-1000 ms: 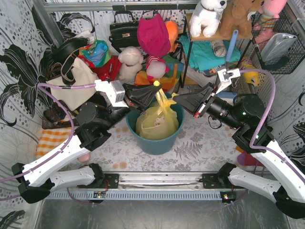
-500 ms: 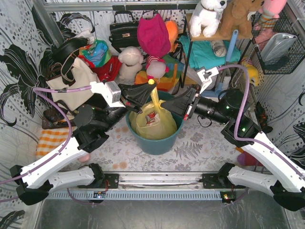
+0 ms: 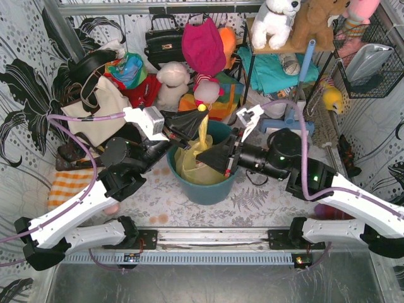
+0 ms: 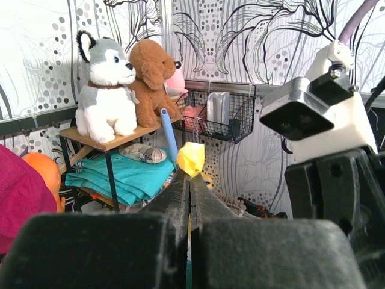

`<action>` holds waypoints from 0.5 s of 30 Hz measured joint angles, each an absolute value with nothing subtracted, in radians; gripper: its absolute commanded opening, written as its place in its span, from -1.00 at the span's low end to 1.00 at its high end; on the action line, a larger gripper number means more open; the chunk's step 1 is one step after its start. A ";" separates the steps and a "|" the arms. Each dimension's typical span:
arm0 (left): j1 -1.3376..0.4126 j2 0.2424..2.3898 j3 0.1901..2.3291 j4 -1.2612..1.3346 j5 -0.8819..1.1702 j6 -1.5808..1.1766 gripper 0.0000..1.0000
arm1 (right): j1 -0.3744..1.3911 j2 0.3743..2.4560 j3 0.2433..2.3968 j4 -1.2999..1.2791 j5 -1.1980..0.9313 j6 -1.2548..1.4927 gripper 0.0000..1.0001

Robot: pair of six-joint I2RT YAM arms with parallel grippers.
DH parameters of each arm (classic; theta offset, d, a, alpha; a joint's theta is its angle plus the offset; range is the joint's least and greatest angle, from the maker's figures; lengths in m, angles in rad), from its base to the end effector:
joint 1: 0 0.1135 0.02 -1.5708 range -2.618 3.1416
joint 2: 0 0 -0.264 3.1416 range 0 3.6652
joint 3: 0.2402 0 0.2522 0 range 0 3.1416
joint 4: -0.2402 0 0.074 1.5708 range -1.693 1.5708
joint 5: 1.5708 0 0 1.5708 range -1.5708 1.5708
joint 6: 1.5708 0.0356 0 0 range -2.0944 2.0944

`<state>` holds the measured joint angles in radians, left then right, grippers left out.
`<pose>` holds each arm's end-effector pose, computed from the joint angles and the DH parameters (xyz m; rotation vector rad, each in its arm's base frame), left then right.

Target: Tie the trash bag

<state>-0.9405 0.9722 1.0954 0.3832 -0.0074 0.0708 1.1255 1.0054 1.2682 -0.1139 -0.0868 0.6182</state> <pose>0.1197 -0.1637 0.4744 0.5247 0.9618 -0.7801 0.0867 0.1888 0.4742 -0.4799 1.5294 1.4678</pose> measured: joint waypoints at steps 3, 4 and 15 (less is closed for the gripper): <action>-0.941 0.972 1.095 0.380 -0.008 0.073 -1.00 | 1.203 1.048 1.291 -0.136 0.039 0.597 -1.00; -0.941 0.972 1.095 0.380 -0.009 0.074 -1.00 | 1.228 1.061 1.295 -0.143 0.089 0.588 -1.00; -0.941 0.970 1.095 0.366 -0.009 0.076 -1.00 | 1.416 1.145 1.303 -0.185 0.596 0.575 -1.00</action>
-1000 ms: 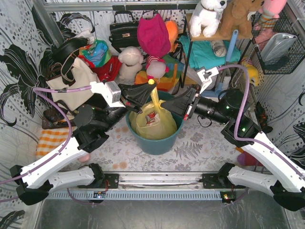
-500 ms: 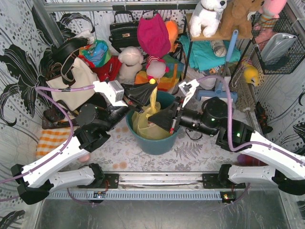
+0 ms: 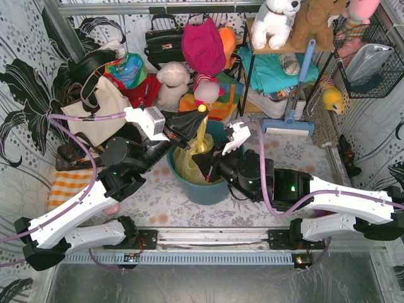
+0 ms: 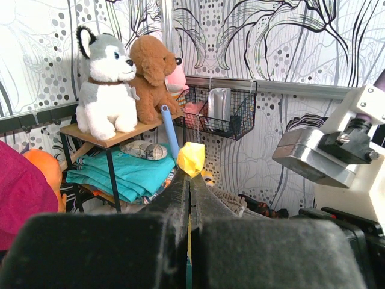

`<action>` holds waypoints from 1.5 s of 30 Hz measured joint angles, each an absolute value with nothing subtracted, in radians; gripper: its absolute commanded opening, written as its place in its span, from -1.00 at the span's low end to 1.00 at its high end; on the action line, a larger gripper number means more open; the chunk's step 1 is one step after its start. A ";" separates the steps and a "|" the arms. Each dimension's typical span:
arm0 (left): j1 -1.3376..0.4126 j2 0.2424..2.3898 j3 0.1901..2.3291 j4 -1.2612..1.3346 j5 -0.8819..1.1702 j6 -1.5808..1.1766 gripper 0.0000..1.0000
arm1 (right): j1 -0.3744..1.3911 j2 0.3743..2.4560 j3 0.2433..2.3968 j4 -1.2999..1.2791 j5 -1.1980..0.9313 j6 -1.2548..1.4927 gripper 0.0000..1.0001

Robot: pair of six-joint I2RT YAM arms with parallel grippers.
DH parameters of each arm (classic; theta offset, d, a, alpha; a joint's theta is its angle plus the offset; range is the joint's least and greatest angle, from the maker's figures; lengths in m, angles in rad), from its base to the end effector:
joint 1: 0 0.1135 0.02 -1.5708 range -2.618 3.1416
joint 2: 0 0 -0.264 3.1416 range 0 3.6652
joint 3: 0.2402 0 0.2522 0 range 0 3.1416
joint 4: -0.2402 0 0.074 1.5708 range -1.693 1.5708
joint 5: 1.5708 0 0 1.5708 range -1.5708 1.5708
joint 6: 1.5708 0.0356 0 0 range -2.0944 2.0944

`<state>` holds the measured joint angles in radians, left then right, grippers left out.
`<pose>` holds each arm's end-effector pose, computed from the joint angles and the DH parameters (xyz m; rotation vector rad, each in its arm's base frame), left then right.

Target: Tie the trash bag

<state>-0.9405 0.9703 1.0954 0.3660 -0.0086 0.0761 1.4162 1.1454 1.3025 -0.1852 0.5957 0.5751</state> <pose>0.1199 -0.1638 0.4731 0.5337 0.9742 -0.7721 0.0578 0.2410 0.4486 -0.2213 1.6865 1.0576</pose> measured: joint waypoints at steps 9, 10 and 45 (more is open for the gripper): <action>-0.940 0.968 1.095 0.363 0.005 0.075 -1.00 | 1.426 1.151 1.259 -0.171 0.767 0.607 -1.00; -0.940 0.968 1.096 0.360 0.012 0.075 -1.00 | 1.427 1.152 1.242 -0.159 0.776 0.610 -1.00; -0.939 0.980 1.105 0.276 0.108 0.056 -1.00 | 1.450 1.388 0.977 0.973 1.224 0.101 -1.00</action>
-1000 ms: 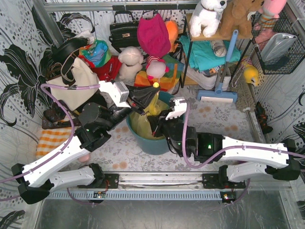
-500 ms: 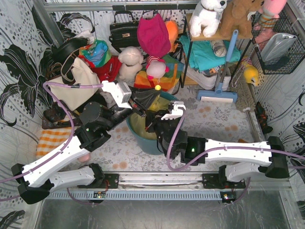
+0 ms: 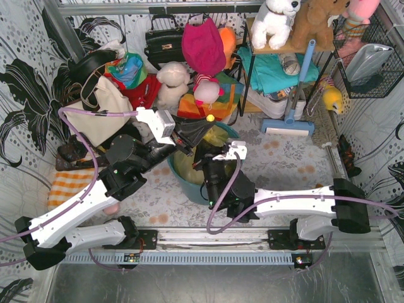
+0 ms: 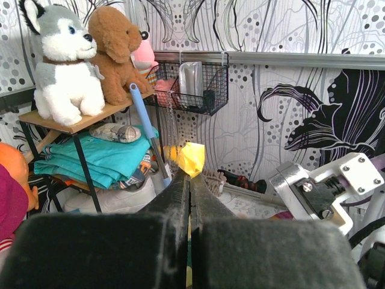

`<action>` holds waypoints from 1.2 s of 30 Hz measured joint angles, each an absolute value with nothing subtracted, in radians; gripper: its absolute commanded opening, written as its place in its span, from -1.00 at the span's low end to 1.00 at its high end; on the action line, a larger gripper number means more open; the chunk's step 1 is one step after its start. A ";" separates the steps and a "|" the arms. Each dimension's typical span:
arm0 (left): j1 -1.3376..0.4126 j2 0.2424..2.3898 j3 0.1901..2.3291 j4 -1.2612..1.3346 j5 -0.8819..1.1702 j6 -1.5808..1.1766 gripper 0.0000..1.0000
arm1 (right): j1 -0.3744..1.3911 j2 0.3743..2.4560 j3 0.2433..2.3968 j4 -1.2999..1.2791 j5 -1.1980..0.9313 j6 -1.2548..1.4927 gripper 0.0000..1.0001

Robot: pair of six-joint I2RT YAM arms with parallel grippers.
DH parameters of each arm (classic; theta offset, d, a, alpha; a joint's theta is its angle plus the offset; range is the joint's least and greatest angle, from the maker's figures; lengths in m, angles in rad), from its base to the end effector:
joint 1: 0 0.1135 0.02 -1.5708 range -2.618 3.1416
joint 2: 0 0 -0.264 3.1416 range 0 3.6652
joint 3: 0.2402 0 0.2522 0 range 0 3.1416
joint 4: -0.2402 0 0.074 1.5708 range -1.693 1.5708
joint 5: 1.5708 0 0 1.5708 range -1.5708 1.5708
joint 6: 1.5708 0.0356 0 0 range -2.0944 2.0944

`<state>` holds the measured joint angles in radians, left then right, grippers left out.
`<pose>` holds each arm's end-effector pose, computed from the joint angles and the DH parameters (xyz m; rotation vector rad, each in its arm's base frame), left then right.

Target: Tie the trash bag

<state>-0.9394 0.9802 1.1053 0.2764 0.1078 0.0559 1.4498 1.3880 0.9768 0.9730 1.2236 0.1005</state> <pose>0.1204 -0.1712 0.4656 0.6637 1.0152 -0.8399 0.0686 0.2872 0.3761 0.3233 1.3846 0.6738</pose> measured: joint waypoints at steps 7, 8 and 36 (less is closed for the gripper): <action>-0.939 0.971 1.105 0.276 0.129 0.038 -1.00 | 1.430 1.468 0.976 1.297 1.227 -0.164 -1.00; -0.939 0.968 1.105 0.276 0.132 0.036 -1.00 | 1.424 1.467 0.976 1.299 1.222 -0.170 -1.00; -0.935 0.807 1.085 0.162 0.075 -0.006 0.38 | 1.284 1.404 0.910 1.047 0.877 0.190 -1.00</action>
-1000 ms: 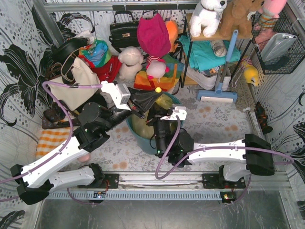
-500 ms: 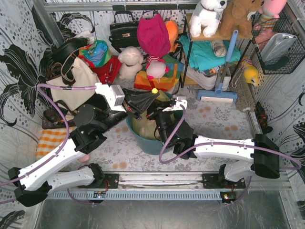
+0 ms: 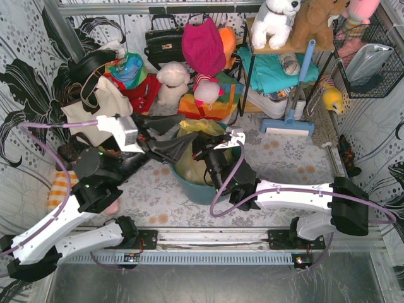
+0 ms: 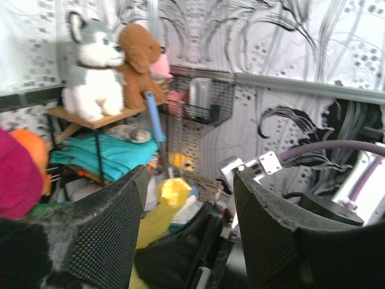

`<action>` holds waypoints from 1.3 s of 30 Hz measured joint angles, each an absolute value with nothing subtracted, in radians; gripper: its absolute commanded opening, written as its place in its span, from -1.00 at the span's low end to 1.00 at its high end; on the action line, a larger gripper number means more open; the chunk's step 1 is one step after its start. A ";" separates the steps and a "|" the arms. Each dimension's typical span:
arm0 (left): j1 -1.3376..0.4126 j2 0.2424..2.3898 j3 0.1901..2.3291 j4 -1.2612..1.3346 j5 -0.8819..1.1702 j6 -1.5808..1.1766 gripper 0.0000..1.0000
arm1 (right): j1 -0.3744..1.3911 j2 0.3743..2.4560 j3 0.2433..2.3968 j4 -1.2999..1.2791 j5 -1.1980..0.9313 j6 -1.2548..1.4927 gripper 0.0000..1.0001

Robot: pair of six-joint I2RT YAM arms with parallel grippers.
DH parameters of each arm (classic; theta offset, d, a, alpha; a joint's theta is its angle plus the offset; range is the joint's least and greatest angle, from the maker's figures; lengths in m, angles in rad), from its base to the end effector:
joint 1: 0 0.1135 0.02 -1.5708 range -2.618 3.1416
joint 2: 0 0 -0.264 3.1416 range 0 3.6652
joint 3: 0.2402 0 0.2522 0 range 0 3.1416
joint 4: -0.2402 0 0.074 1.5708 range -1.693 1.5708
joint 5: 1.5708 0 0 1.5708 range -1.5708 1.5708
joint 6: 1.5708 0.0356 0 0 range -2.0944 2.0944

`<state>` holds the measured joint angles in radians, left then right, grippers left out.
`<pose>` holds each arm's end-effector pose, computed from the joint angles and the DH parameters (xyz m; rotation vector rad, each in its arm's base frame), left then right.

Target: Tie the trash bag

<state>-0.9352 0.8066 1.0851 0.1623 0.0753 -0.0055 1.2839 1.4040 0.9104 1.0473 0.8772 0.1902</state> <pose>0.0901 -0.1266 0.4758 0.5878 1.0166 -0.8774 0.1119 0.2825 0.3615 0.1933 1.2565 0.8349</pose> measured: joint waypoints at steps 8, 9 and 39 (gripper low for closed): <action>-0.935 0.696 1.110 0.016 -0.177 -0.007 0.41 | 1.284 1.404 0.910 1.047 0.874 0.190 -1.00; -0.935 0.692 1.114 -0.004 -0.217 -0.008 0.42 | 1.284 1.404 0.910 1.047 0.874 0.190 -1.00; -0.516 0.824 0.945 -0.137 0.240 -0.147 0.26 | 1.284 1.366 0.910 0.995 0.867 0.187 -1.00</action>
